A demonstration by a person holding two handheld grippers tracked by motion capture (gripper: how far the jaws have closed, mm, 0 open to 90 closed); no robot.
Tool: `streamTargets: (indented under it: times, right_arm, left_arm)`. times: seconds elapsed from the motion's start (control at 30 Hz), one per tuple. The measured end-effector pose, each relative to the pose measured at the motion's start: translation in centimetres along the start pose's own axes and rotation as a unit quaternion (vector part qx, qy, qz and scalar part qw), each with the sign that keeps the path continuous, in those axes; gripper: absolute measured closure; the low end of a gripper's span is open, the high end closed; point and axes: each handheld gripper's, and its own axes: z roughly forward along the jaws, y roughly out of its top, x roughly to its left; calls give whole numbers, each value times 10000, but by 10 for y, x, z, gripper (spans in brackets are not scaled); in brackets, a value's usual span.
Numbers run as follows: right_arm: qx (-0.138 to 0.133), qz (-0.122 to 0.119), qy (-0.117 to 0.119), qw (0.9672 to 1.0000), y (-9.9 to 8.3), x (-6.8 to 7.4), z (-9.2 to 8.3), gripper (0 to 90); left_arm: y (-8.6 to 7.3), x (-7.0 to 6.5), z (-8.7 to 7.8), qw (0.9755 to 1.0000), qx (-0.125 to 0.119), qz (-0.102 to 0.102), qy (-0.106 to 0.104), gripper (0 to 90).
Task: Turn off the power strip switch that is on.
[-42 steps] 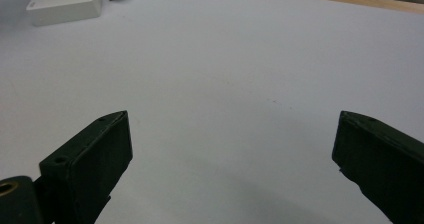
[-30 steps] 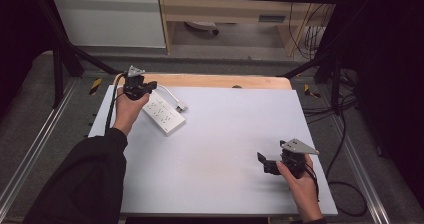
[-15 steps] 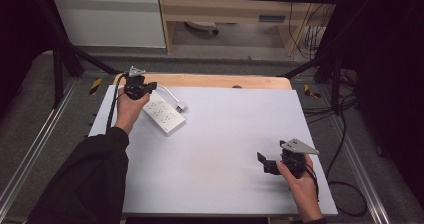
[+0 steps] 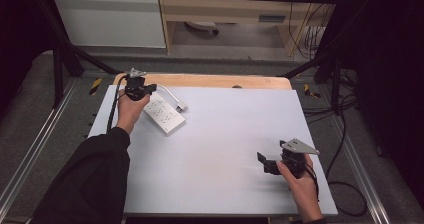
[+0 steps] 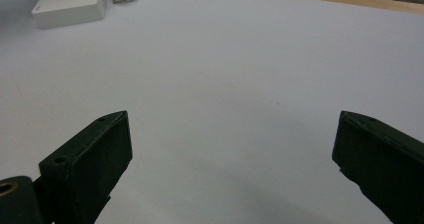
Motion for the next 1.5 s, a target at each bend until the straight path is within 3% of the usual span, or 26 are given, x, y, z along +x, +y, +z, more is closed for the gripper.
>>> streamTargets:
  times: [0.67,1.5]
  right_arm:
    - [1,3,-3,10000,0,0,0,31]
    - [4,8,-2,10000,0,0,0,31]
  left_arm:
    - [-21,0,14,9994,345,8,-34,900]
    - [-28,-8,25,9987,504,3,-113,900]
